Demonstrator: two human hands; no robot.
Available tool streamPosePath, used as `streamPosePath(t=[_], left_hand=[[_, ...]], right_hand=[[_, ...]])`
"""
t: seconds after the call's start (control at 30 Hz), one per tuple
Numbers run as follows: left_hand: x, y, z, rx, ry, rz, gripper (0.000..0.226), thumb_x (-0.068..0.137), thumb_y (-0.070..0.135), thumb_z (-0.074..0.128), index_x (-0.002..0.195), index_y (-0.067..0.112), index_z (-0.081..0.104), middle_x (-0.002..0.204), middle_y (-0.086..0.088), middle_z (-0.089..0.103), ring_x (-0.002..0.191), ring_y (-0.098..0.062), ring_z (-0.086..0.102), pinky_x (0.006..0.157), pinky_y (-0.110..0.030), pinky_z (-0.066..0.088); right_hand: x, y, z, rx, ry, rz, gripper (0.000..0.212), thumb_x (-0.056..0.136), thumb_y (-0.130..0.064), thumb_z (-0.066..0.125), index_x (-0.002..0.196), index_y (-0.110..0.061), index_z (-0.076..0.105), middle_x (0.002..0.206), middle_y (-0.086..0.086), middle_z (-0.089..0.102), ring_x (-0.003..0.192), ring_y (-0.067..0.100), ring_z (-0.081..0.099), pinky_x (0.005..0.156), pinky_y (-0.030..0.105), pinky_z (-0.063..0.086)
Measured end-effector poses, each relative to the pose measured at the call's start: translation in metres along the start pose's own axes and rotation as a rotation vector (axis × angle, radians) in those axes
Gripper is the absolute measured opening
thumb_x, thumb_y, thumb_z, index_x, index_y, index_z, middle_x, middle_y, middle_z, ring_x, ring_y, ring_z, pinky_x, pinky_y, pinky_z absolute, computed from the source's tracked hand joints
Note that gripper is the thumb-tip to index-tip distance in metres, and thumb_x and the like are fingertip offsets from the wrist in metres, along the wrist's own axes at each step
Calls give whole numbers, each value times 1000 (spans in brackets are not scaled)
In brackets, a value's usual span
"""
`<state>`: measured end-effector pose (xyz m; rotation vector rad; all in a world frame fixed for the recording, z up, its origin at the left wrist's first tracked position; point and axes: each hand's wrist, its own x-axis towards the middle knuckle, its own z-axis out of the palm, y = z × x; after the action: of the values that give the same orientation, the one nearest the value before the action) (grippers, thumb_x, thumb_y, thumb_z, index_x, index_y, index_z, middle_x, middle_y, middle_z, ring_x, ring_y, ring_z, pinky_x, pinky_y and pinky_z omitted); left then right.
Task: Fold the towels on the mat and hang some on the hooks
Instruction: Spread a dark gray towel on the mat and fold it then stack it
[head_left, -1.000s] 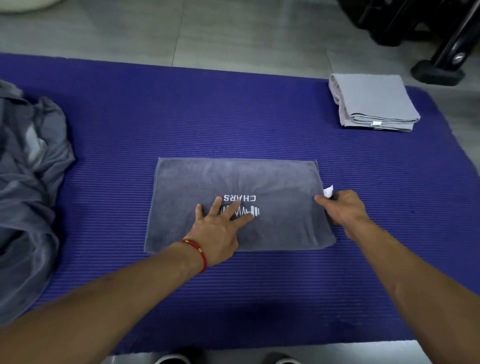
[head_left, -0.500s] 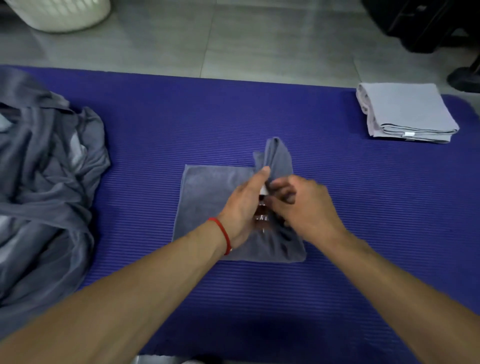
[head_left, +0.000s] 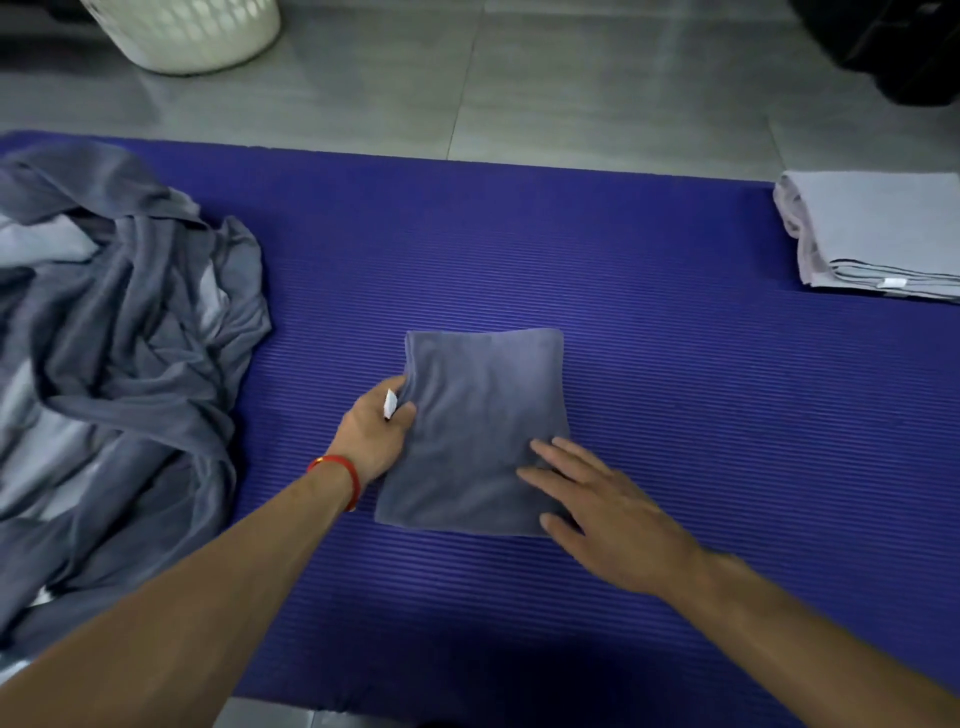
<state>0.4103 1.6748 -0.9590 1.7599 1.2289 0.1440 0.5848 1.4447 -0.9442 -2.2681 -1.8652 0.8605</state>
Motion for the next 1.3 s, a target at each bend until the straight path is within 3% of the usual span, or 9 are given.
streamPosePath(t=[0.1,0.27,0.43,0.53,0.77,0.87,0.97,1.17,1.3], left_hand=[[9,13,1,25,65,-43,17,92,39,66,106,29,62,96,9,64,90,-15,64,82,-34,52],[25,26,5,84,218,81,9,96,31,63,99,23,64,78,8,65,74,-7,62,68,-29,51],[32,12,7,100,206,78,10,97,30,62,105,23,63,83,4,70,80,-15,67,77,-38,56],[35,7,9,118,223,67,10,95,29,65,104,24,64,85,5,72,81,-15,68,80,-39,58],[50,8,6,120,256,-30,39,85,29,73,121,23,59,118,-4,61,102,-20,60,88,-32,48],[61,17,0,158,162,67,53,91,30,67,140,22,49,119,-4,66,113,-23,61,95,-34,48],[75,30,-3,201,107,101,59,99,32,61,152,21,39,139,-11,58,129,-30,54,107,-38,42],[96,49,-6,599,-155,400,57,91,7,64,146,12,50,143,-16,51,135,-33,46,114,-34,31],[104,71,-9,802,-256,416,52,91,10,64,142,9,52,133,-18,57,126,-34,52,104,-35,37]], right_hand=[[-1,-1,1,-3,-6,-9,55,108,-46,34,161,-35,24,169,-15,-1,155,4,-8,125,34,18],[21,5,-16,-134,228,-51,50,104,-45,37,149,-26,48,159,-6,38,143,15,36,111,43,42],[75,27,-37,-223,143,63,64,107,-50,24,164,-27,5,171,-5,-7,157,18,-8,127,47,10],[87,46,-27,-176,19,156,70,105,-60,16,160,-33,-18,166,-16,-26,157,22,-14,127,52,2],[88,42,-24,-85,-3,239,75,103,-63,22,158,-37,-22,163,-4,-36,155,32,-19,125,58,-2],[65,26,-15,11,136,305,82,103,-60,32,162,-23,-10,171,10,1,157,29,6,126,51,11],[36,5,-1,20,308,316,81,101,-58,41,161,-13,12,156,6,41,143,23,36,118,42,29],[9,-23,19,330,332,477,84,92,-52,67,157,-16,27,133,3,61,121,22,57,105,39,47],[13,-22,23,673,263,644,54,87,-45,76,128,-18,54,111,-4,68,103,16,67,90,35,57]])
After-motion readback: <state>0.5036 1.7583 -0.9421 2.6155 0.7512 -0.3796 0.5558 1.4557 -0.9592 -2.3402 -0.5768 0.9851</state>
